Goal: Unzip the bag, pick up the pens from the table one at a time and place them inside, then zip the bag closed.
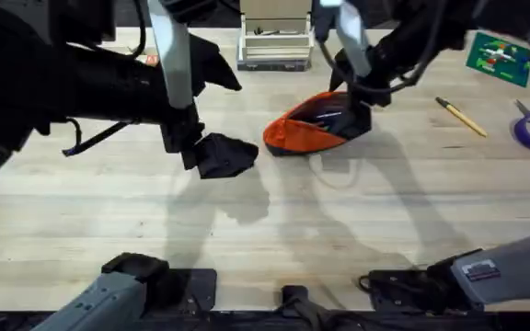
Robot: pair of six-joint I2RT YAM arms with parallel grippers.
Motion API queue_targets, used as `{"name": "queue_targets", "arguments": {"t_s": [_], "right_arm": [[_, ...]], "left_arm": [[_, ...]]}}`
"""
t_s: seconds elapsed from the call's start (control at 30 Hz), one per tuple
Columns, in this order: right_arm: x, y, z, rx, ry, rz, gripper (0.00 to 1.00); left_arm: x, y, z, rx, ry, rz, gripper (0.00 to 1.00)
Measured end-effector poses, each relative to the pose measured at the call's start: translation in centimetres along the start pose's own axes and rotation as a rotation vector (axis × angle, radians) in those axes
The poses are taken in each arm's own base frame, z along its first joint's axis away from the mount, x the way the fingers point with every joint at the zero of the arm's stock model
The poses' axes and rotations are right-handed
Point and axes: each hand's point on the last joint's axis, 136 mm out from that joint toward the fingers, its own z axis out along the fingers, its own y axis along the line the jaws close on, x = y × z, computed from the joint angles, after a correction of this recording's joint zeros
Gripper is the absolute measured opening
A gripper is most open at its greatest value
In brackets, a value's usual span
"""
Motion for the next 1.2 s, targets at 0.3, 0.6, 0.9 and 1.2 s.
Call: {"name": "queue_targets", "arguments": {"t_s": [0.3, 0.6, 0.9, 1.2], "right_arm": [[0.7, -1.1, -8.2, 0.223, -0.085, 0.106, 0.997], [8.8, -4.6, -14.6, 0.439, -0.08, 0.387, 0.996], [14.6, -6.1, -17.7, 0.559, -0.057, 0.54, 0.998], [15.7, -6.0, -18.1, 0.57, -0.041, 0.569, 0.997]], "left_arm": [[0.0, 0.0, 0.0, -0.001, 0.002, 0.0, 0.992], [0.0, 0.0, 0.0, -0.001, 0.002, 0.0, 0.994], [0.0, 0.0, 0.0, -0.001, 0.002, 0.0, 0.993], [0.0, 0.0, 0.0, -0.001, 0.002, 0.0, 0.994]]}}
